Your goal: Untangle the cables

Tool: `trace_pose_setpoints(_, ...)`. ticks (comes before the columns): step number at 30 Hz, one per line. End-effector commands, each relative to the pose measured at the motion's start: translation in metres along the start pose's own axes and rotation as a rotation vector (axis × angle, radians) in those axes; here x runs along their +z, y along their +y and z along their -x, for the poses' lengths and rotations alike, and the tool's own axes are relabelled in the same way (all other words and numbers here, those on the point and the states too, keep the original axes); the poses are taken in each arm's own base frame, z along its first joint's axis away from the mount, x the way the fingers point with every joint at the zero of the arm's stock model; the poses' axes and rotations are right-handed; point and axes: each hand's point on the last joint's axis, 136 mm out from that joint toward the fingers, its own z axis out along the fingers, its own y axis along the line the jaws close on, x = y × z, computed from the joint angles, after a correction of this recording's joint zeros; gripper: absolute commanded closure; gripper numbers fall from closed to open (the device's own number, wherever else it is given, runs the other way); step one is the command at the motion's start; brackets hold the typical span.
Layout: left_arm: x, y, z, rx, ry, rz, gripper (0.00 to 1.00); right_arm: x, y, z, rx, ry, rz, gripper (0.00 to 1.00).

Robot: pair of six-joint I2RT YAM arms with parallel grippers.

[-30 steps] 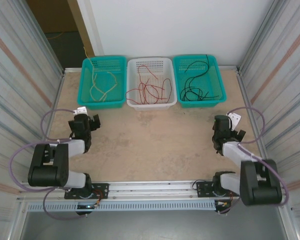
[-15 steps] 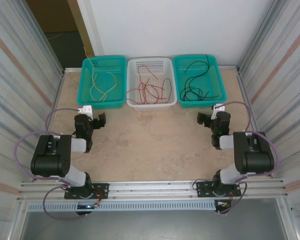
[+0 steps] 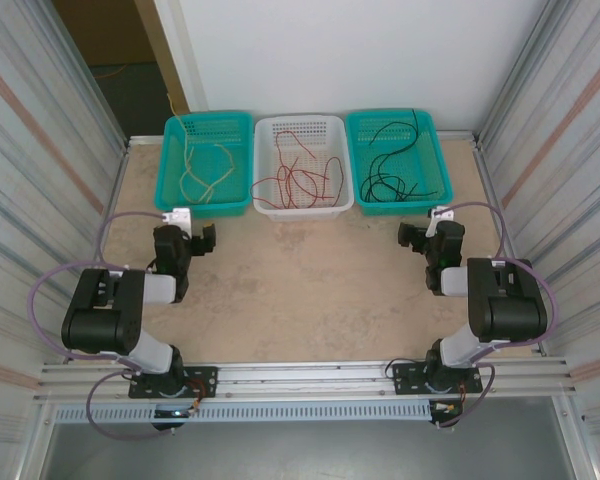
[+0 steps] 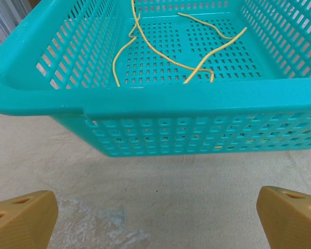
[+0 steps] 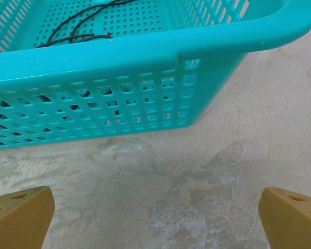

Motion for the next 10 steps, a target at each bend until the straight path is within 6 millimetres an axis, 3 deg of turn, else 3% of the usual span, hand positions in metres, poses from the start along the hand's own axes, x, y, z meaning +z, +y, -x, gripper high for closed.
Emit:
trace_pose_setpoints(1, 0.0024, 0.0040, 0.0087, 0.014, -0.012, 0.014, 0.01, 0.0000, 0.0018, 0.0157, 0.015, -0.041, 0.005, 0.01)
trace_pose_setpoints(10, 0.0023, 0.0043, 0.0085, 0.014, -0.012, 0.015, 0.01, -0.0003, 0.0026, 0.0159, 0.016, -0.042, 0.015, 0.01)
